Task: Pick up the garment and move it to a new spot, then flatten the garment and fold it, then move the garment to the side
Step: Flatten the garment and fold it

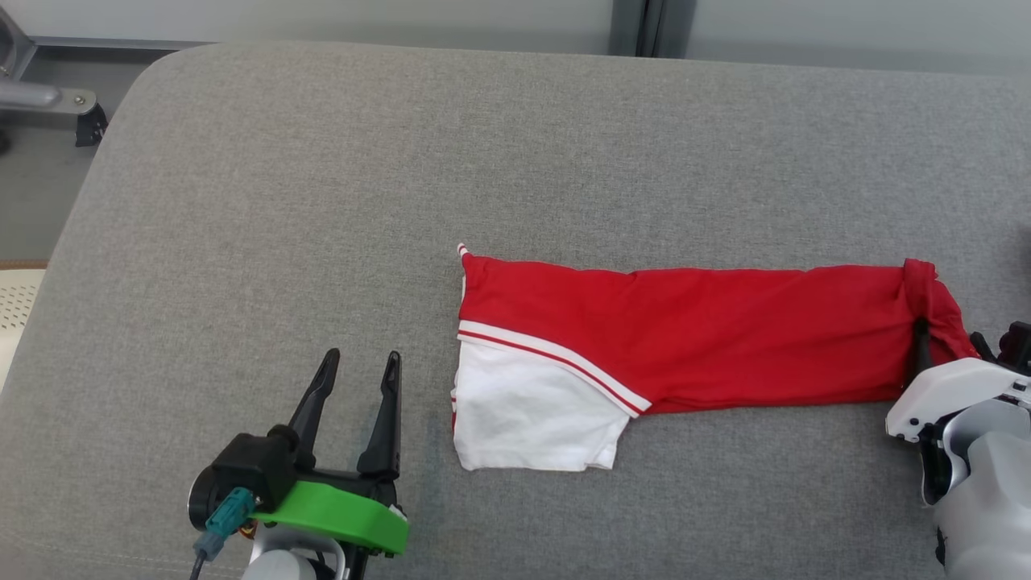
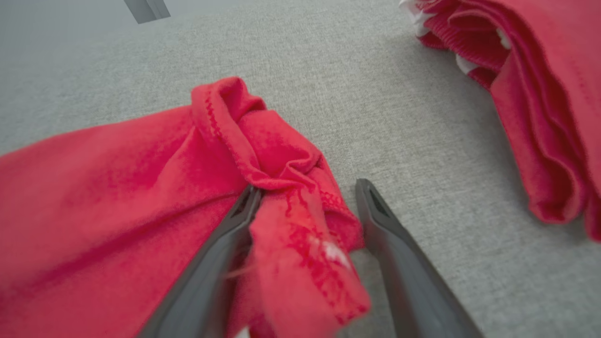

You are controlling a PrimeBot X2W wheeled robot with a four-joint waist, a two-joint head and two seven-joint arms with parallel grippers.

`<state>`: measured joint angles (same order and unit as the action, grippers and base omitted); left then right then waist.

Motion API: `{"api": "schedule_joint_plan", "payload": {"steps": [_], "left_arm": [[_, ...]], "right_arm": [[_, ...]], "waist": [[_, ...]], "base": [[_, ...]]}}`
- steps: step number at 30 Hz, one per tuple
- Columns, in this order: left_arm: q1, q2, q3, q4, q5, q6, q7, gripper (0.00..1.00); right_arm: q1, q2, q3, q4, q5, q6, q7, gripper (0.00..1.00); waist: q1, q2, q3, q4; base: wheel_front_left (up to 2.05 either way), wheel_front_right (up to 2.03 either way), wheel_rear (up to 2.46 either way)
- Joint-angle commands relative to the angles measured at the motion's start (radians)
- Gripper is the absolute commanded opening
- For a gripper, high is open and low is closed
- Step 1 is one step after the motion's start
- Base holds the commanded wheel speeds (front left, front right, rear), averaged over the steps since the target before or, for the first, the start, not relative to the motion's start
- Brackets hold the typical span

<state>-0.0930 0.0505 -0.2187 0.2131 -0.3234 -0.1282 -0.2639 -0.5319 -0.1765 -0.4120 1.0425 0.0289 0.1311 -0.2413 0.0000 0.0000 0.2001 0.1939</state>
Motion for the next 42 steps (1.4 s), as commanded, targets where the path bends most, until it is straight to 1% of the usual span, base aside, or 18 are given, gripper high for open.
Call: {"api": "schedule_joint_plan", "payload": {"steps": [1, 2, 3, 7, 12, 13, 19, 23, 29, 34, 38, 42], "left_arm": [[-0.013, 0.001, 0.001, 0.004, -0.006, -0.004, 0.0, 1.0], [-0.013, 0.001, 0.002, 0.005, -0.006, -0.004, 0.0, 1.0], [-0.012, 0.001, 0.004, 0.006, -0.006, -0.004, 0.0, 1.0], [0.0, 0.001, 0.007, 0.01, 0.0, -0.003, 0.0, 1.0], [0.015, 0.001, 0.005, 0.014, -0.008, -0.003, 0.0, 1.0], [0.022, 0.001, 0.004, 0.015, -0.013, -0.003, 0.0, 1.0], [0.039, 0.001, 0.0, 0.019, -0.029, -0.003, 0.0, 1.0], [0.048, 0.001, -0.001, 0.022, -0.032, -0.003, 0.0, 1.0], [0.062, 0.001, -0.009, 0.028, -0.043, -0.003, 0.0, 1.0], [0.072, 0.002, -0.011, 0.029, -0.036, -0.003, 0.0, 1.0], [0.079, 0.001, -0.012, 0.033, -0.025, -0.003, 0.0, 1.0], [0.088, 0.002, 0.013, 0.043, -0.004, -0.003, 0.0, 1.0]], "right_arm": [[0.002, 0.017, 0.007, 0.034, 0.007, -0.001, 0.006, 1.0], [-0.003, 0.023, 0.013, 0.049, 0.013, 0.0, 0.005, 0.37], [-0.006, 0.028, 0.018, 0.058, 0.019, 0.0, 0.004, 0.0], [-0.002, 0.027, 0.038, 0.069, 0.046, -0.001, -0.01, 0.0], [0.031, 0.011, 0.051, 0.036, 0.078, -0.001, -0.022, 0.0], [0.05, -0.002, 0.047, 0.016, 0.09, -0.001, -0.023, 0.0], [0.122, -0.035, 0.0, -0.06, 0.107, -0.001, -0.024, 0.0], [0.144, -0.031, -0.006, -0.087, 0.097, -0.001, -0.024, 0.0], [0.133, 0.015, 0.059, -0.174, 0.122, -0.001, -0.025, 0.0], [0.134, 0.067, 0.152, -0.304, 0.159, -0.001, -0.024, 0.0], [0.164, 0.107, 0.254, -0.382, 0.197, -0.001, -0.024, 0.0], [0.172, 0.122, 0.365, -0.417, 0.256, 0.0, -0.015, 0.0]], "waist": [[0.0, 0.0, -0.003, -0.002], [0.0, 0.0, -0.006, -0.005], [0.0, 0.0, -0.009, -0.007], [0.0, 0.0, -0.031, -0.026], [0.0, 0.0, -0.071, -0.057], [0.0, 0.0, -0.088, -0.069], [0.0, 0.0, -0.131, -0.098], [0.0, 0.0, -0.149, -0.107], [0.0, 0.0, -0.183, -0.097], [0.0, 0.0, -0.208, -0.068], [0.0, 0.0, -0.224, -0.033], [0.0, 0.0, -0.232, 0.005]], "base": [[0.0, 0.0, 0.0], [0.0, 0.0, 0.0], [0.0, 0.0, 0.0], [0.0, 0.0, 0.0], [0.0, 0.0, 0.0], [0.0, 0.0, 0.0], [0.0, 0.0, 0.0], [0.0, 0.0, 0.0], [0.0, 0.0, 0.0], [0.0, 0.0, 0.0], [0.0, 0.0, 0.0], [0.0, 0.0, 0.0]]}}
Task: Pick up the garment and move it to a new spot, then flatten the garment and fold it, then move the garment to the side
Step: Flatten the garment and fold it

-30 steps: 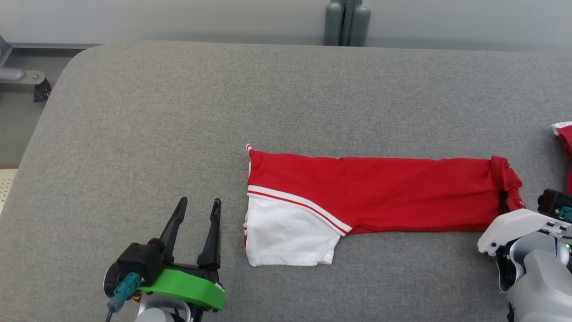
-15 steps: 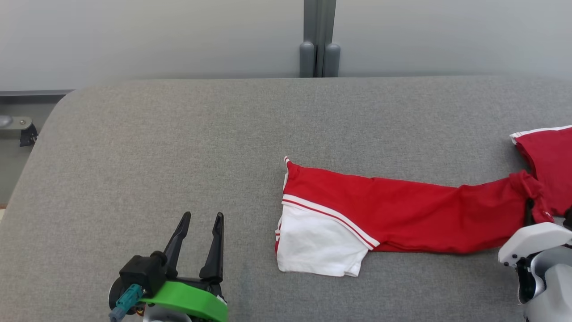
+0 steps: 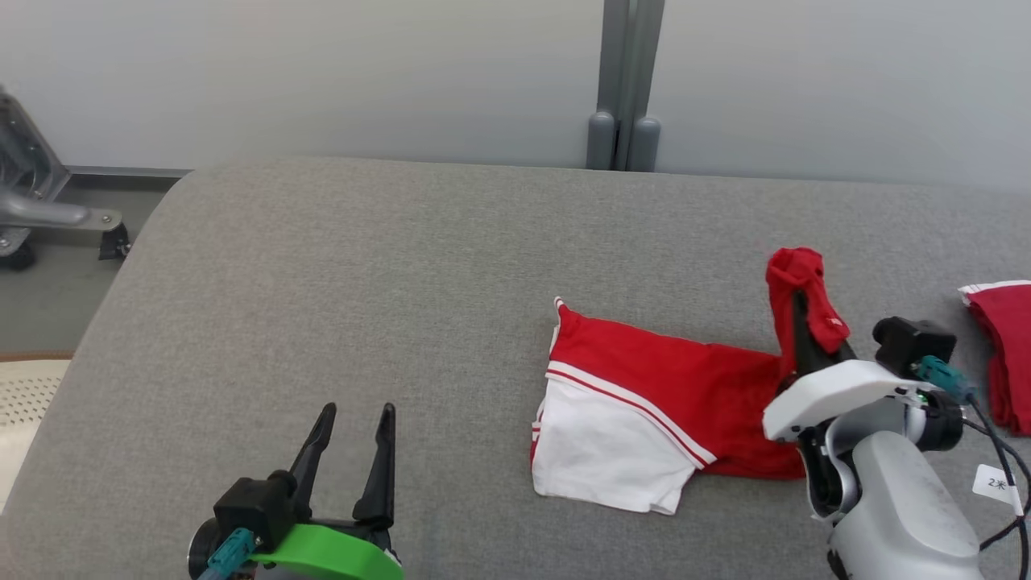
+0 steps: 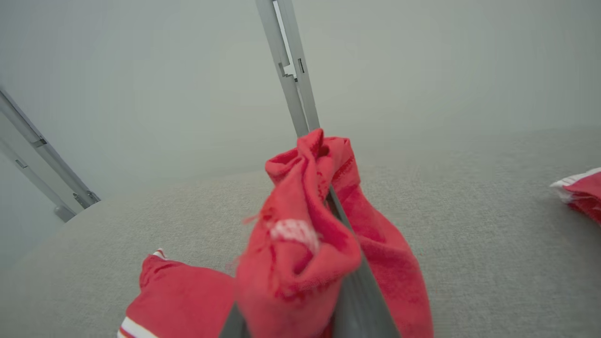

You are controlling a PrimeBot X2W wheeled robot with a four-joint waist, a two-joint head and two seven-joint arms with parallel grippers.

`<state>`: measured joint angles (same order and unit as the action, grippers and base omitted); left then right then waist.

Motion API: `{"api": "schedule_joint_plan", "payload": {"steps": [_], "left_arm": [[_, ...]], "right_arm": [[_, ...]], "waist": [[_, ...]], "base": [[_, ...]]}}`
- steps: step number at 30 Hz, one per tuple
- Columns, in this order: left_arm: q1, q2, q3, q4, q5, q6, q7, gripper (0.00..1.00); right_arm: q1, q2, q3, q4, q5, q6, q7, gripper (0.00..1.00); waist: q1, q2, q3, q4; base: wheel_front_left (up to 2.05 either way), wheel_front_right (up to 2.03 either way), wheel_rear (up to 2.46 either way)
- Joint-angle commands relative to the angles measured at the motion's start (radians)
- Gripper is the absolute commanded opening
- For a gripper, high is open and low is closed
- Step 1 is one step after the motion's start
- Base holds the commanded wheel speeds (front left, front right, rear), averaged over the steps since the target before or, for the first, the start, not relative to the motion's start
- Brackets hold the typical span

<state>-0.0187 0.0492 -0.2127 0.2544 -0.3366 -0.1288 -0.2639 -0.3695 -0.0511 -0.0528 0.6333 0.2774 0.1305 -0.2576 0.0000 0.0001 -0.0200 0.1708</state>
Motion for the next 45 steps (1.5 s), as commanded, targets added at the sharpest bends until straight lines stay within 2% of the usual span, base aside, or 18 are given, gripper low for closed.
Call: {"api": "schedule_joint_plan", "payload": {"steps": [1, 6, 10, 22, 25, 26, 27, 28, 29, 34, 41, 45], "left_arm": [[0.014, 0.003, 0.01, 0.004, 0.009, -0.003, 0.0, 1.0], [0.0, 0.003, -0.018, 0.009, -0.002, -0.003, 0.0, 1.0], [0.002, 0.008, -0.024, 0.019, 0.006, -0.003, 0.0, 1.0], [-0.024, 0.004, -0.033, 0.027, -0.005, -0.003, 0.0, 1.0], [-0.029, 0.003, -0.039, 0.029, -0.006, -0.003, 0.0, 1.0], [-0.032, 0.003, -0.041, 0.03, -0.007, -0.003, 0.0, 1.0], [-0.034, 0.003, -0.041, 0.03, -0.009, -0.003, 0.0, 1.0], [-0.035, 0.003, -0.04, 0.03, -0.01, -0.003, 0.0, 1.0], [-0.035, 0.003, -0.039, 0.031, -0.012, -0.003, 0.0, 1.0], [-0.031, 0.002, -0.035, 0.035, -0.015, -0.003, 0.0, 1.0], [-0.035, 0.002, -0.036, 0.041, -0.018, -0.003, 0.0, 1.0], [-0.026, 0.003, -0.029, 0.043, -0.011, -0.003, 0.0, 1.0]], "right_arm": [[0.013, -0.001, 0.042, -0.009, 0.033, 0.0, 0.003, 0.0], [0.017, -0.003, 0.215, 0.015, 0.155, 0.0, -0.001, 0.0], [0.001, -0.002, 0.294, 0.064, 0.202, 0.0, -0.006, 0.0], [-0.055, -0.001, 0.307, 0.19, 0.202, 0.0, -0.008, 0.0], [-0.048, -0.001, 0.339, 0.204, 0.195, 0.0, -0.008, 0.0], [-0.043, -0.001, 0.351, 0.207, 0.202, 0.0, -0.008, 0.21], [-0.038, -0.001, 0.364, 0.208, 0.213, 0.0, -0.008, 0.57], [-0.037, -0.001, 0.374, 0.206, 0.221, 0.0, -0.008, 0.86], [-0.034, -0.001, 0.389, 0.204, 0.241, 0.0, -0.008, 1.0], [-0.033, -0.001, 0.478, 0.213, 0.309, 0.0, -0.008, 1.0], [-0.043, -0.003, 0.714, 0.186, 0.471, 0.0, 0.029, 1.0], [-0.069, -0.001, 0.777, 0.169, 0.514, 0.0, 0.017, 1.0]], "waist": [[0.0, -0.0001, -0.013, 0.038], [0.0, -0.0001, -0.01, 0.097], [0.0, -0.0001, -0.002, 0.138], [0.0, -0.0001, 0.054, 0.208], [0.0, -0.0001, 0.064, 0.216], [0.0, -0.0001, 0.065, 0.218], [0.0, -0.0001, 0.067, 0.219], [0.0, -0.0001, 0.069, 0.219], [0.0, -0.0001, 0.071, 0.22], [0.0, -0.0001, 0.068, 0.213], [0.0, -0.0001, 0.05, 0.178], [0.0, -0.0001, 0.033, 0.145]], "base": [[0.0, 0.0, 0.0], [0.0, 0.0, 0.0], [0.0, 0.0, 0.0], [0.0, 0.0, 0.0], [0.0, 0.0, 0.0], [0.0, 0.0, 0.0], [0.0, 0.0, 0.0], [0.0, 0.0, 0.0], [0.0, 0.0, 0.0], [0.0, 0.0, 0.0], [0.0, 0.0, 0.0], [0.0, 0.0, 0.0]]}}
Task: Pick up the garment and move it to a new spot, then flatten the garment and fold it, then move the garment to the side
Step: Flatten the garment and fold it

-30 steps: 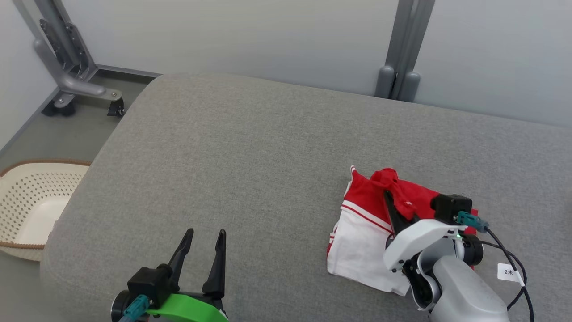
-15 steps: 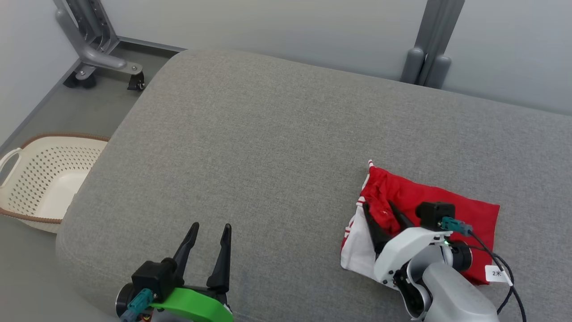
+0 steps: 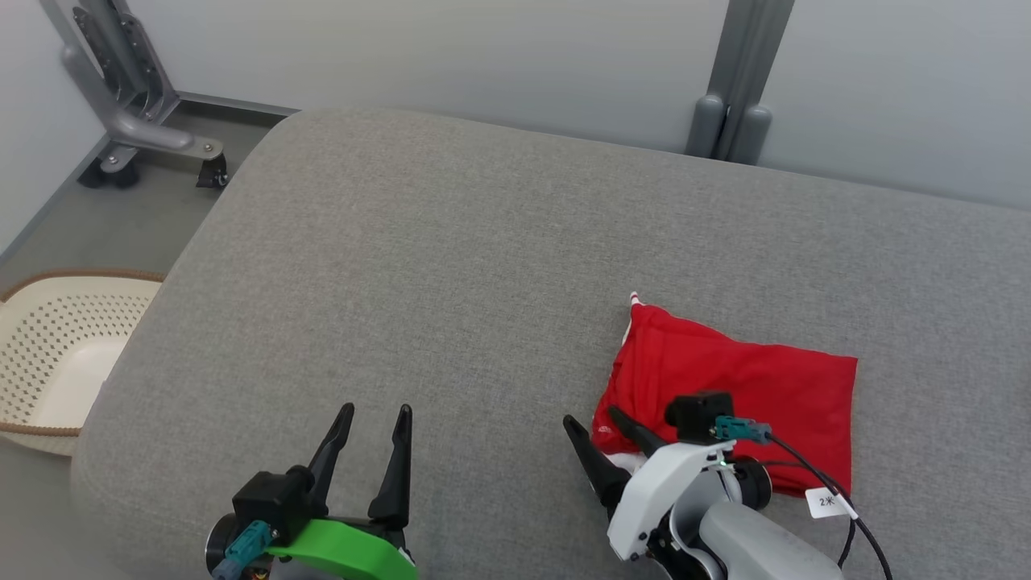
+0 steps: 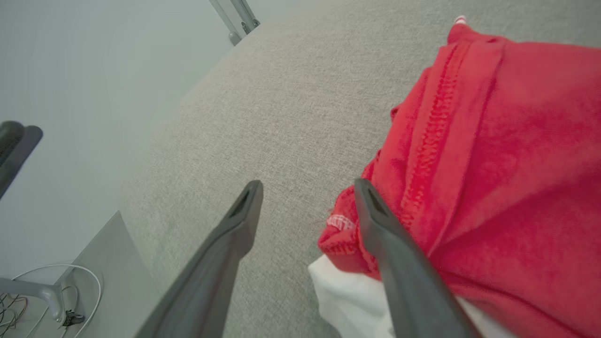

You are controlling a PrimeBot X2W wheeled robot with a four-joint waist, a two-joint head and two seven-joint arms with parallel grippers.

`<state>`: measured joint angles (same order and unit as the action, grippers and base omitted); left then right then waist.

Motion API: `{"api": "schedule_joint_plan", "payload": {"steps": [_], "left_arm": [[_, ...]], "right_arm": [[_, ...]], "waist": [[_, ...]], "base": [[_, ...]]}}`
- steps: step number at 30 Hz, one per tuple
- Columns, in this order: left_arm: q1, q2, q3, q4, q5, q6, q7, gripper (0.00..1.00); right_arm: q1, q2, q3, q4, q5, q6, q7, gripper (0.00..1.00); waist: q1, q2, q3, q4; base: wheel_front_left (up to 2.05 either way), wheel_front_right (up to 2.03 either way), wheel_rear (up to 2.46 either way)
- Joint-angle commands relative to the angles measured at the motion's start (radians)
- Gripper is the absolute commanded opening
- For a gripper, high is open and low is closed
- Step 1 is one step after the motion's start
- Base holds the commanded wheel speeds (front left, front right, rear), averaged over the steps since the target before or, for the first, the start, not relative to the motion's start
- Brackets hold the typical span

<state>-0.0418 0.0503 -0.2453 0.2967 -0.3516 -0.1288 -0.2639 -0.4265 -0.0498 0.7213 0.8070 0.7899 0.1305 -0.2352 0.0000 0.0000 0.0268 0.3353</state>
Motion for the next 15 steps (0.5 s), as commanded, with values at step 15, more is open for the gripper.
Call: {"api": "schedule_joint_plan", "payload": {"steps": [15], "left_arm": [[0.016, 0.002, 0.07, -0.101, 0.018, -0.002, 0.0, 1.0]], "right_arm": [[-0.002, -0.045, -0.216, -0.177, -0.25, 0.0, -0.03, 1.0]], "waist": [[0.0, 0.0, -0.064, -0.21]], "base": [[0.0, 0.0, 0.0]]}}
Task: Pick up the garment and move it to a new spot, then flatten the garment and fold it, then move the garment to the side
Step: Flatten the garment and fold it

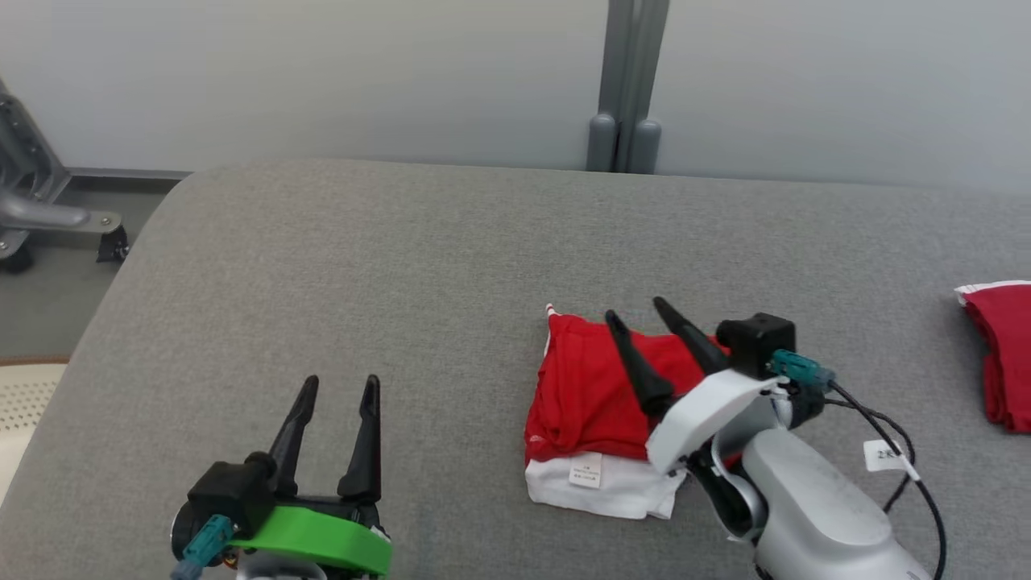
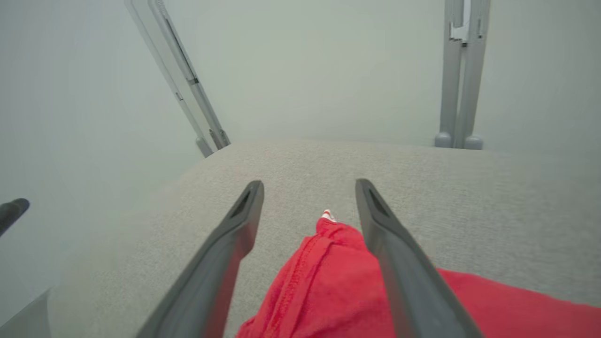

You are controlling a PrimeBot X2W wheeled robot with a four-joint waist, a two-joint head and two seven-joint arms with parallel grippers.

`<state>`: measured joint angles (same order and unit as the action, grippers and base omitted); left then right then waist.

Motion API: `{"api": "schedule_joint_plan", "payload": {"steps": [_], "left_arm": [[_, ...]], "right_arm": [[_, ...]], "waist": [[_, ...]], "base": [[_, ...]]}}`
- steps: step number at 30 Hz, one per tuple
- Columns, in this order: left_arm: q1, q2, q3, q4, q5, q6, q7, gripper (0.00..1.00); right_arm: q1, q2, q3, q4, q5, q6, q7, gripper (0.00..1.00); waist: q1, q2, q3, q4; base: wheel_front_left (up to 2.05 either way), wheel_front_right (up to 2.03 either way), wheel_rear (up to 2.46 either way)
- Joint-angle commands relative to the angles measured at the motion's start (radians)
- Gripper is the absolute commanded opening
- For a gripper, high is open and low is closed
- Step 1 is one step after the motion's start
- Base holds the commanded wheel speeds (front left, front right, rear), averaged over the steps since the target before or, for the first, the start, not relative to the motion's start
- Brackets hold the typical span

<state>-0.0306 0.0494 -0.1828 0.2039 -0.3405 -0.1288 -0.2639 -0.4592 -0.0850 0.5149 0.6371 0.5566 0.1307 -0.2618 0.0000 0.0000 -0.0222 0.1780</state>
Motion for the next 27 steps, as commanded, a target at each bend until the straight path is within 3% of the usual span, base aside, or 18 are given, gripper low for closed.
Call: {"api": "schedule_joint_plan", "payload": {"steps": [1, 5, 13, 27], "left_arm": [[0.005, 0.003, 0.012, -0.018, 0.005, -0.001, 0.0, 1.0], [-0.005, 0.003, 0.042, -0.073, -0.011, 0.022, 0.0, 1.0], [0.025, 0.003, 0.075, -0.096, 0.019, 0.043, 0.0, 1.0], [0.067, 0.003, 0.079, -0.079, 0.087, 0.029, 0.0, 1.0]], "right_arm": [[0.044, -0.018, -0.04, -0.032, -0.051, 0.0, -0.003, 1.0], [0.157, -0.052, -0.218, -0.193, -0.241, 0.0, -0.003, 1.0], [0.332, -0.017, -0.44, -0.388, -0.452, 0.0, -0.003, 1.0], [0.388, 0.029, -0.514, -0.423, -0.513, 0.0, -0.004, 1.0]], "waist": [[0.0, 0.0, -0.015, -0.061], [0.0, 0.0, -0.011, -0.103], [0.0, 0.0, 0.002, -0.158], [0.0, 0.0, 0.014, -0.191]], "base": [[0.0, 0.0, 0.0], [0.0, 0.0, 0.0], [0.0, 0.0, 0.0], [0.0, 0.0, 0.0]]}}
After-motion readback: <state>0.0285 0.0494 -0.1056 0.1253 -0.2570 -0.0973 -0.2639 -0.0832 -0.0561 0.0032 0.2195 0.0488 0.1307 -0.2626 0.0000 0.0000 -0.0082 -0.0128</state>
